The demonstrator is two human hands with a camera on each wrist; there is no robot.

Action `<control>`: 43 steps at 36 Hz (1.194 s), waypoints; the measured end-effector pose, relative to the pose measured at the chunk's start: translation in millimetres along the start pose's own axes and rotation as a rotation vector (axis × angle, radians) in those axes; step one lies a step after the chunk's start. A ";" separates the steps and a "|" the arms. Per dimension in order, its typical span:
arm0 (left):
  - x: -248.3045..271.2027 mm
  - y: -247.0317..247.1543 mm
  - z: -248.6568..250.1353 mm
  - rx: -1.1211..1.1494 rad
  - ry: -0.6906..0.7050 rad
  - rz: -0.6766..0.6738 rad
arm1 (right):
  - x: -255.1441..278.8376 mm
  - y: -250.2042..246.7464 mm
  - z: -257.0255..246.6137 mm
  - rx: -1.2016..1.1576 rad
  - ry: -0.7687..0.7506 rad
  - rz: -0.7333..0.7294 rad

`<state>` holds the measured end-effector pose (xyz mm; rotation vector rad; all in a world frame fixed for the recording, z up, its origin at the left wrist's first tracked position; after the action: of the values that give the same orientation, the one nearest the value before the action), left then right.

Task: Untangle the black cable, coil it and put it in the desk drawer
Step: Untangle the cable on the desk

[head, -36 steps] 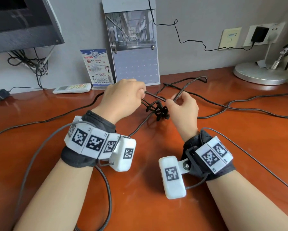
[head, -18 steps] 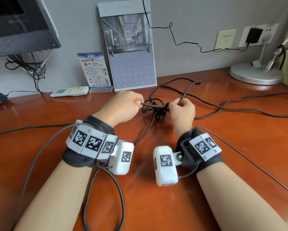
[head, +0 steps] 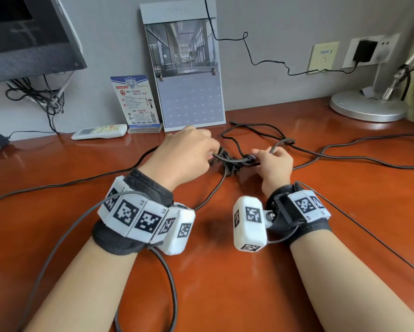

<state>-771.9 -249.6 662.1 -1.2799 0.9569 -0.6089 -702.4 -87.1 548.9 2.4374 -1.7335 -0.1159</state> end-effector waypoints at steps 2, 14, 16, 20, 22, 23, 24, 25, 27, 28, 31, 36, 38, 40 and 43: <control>0.0 -1.5 -4.4 -0.047 -0.026 0.017 | 1.5 6.4 -3.3 -0.001 -0.006 -0.090; 3.6 28.6 -2.0 0.039 -0.123 -0.308 | 45.7 54.0 -24.7 -0.139 -0.100 -0.608; -0.3 31.3 -1.6 0.084 -0.116 -0.282 | 48.3 57.0 -25.2 -0.135 -0.104 -0.626; -3.8 24.3 -13.6 0.147 -0.120 -0.167 | 44.3 51.4 -22.0 -0.037 -0.074 -0.488; -3.5 22.6 -16.0 0.165 -0.130 -0.150 | 42.0 47.0 -18.2 0.017 -0.048 -0.423; -3.4 22.0 -16.2 0.168 -0.133 -0.144 | 41.4 46.3 -16.0 0.047 -0.037 -0.406; -2.8 21.6 -16.6 0.167 -0.136 -0.137 | 41.9 45.6 -15.2 0.075 -0.035 -0.395; -2.8 21.5 -17.3 0.166 -0.140 -0.128 | 42.6 45.4 -16.0 0.099 -0.048 -0.389; -2.6 20.5 -19.7 0.164 -0.156 -0.111 | 45.0 46.1 -21.1 0.131 -0.104 -0.400; -2.4 19.6 -20.8 0.160 -0.166 -0.105 | 46.6 46.7 -23.6 0.141 -0.127 -0.410; -1.3 14.6 -21.1 0.147 -0.175 -0.074 | 50.8 47.3 -28.5 0.192 -0.184 -0.441; -2.7 15.5 -10.5 0.072 -0.079 -0.096 | 50.6 44.0 -33.5 0.335 -0.293 -0.406; -3.5 16.7 -4.2 0.022 -0.040 -0.105 | 47.4 41.6 -32.1 0.349 -0.294 -0.360; -4.1 16.2 -1.4 0.005 -0.001 -0.096 | 39.4 36.5 -29.6 0.354 -0.284 -0.282; -2.2 18.9 -6.1 0.056 0.004 -0.134 | 25.4 27.4 -22.0 0.331 -0.232 -0.185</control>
<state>-780.7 -246.8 644.3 -1.2998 0.8559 -0.7372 -716.3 -118.2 575.8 2.9291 -1.7292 -0.1476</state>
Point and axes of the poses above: each hand's wrist, its own x-axis away from the middle knuckle, its own y-axis out of the palm, z = x × y, the point moved 7 cm from there along -x, towards the middle knuckle, and after that the axes turned 6 degrees about -y, right-handed, at the moved point
